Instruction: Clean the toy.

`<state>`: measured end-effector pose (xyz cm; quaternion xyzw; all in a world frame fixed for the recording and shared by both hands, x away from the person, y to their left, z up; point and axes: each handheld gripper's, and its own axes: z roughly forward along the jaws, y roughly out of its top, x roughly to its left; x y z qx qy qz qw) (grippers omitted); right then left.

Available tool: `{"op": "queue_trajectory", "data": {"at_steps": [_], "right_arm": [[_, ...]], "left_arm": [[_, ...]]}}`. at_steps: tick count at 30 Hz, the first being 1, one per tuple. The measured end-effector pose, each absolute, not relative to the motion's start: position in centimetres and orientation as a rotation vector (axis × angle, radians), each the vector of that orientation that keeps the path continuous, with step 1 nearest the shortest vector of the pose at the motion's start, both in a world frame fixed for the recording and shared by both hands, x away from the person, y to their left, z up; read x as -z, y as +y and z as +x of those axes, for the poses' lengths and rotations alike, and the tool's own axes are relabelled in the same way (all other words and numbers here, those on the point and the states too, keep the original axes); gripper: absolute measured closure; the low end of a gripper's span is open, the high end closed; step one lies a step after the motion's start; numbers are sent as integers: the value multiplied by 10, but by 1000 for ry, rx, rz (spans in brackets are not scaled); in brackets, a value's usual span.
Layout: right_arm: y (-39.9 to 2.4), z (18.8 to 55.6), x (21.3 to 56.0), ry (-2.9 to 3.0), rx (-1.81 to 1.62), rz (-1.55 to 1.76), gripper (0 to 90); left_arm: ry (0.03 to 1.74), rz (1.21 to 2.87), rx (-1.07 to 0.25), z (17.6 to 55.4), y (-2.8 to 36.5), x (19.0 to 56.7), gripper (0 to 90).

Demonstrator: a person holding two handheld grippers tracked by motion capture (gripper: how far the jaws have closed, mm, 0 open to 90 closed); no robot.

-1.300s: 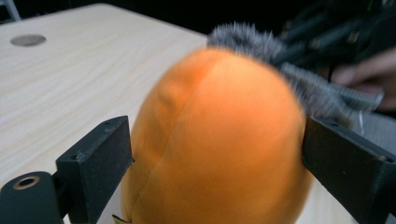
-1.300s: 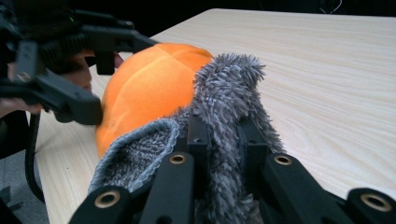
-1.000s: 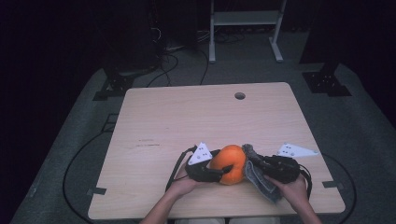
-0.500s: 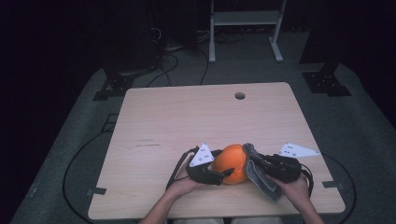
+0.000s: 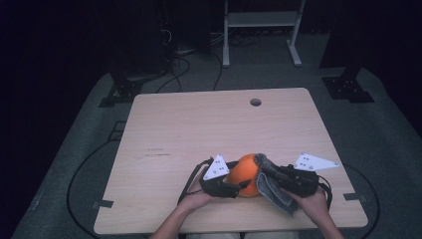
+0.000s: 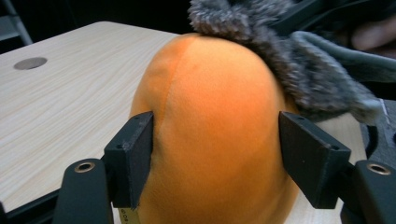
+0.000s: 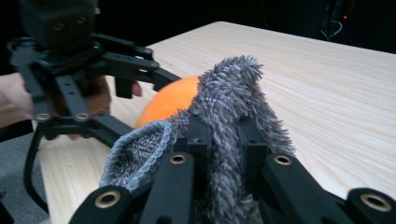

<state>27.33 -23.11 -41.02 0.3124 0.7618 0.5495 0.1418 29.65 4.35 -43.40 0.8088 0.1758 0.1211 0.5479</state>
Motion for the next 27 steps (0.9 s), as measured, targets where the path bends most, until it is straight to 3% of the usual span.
{"op": "queue_trajectory", "data": {"at_steps": [8, 15, 18, 24, 27], "right_arm": [[-240, 276, 413, 2183, -1575, 943, 783], [-240, 271, 403, 2173, -1579, 925, 783], [-233, 266, 393, 2171, -1620, 860, 783], [-235, 269, 399, 2185, -1603, 873, 783], [-239, 269, 402, 2192, -1590, 885, 783]], "left_arm": [[458, 1943, -259, 302, 46, 433, 113], [440, 1925, -328, 298, 44, 436, 348], [434, 1910, -293, 296, 44, 432, 386], [403, 1920, -277, 293, 42, 431, 387], [419, 1915, -286, 296, 39, 433, 249]]}}
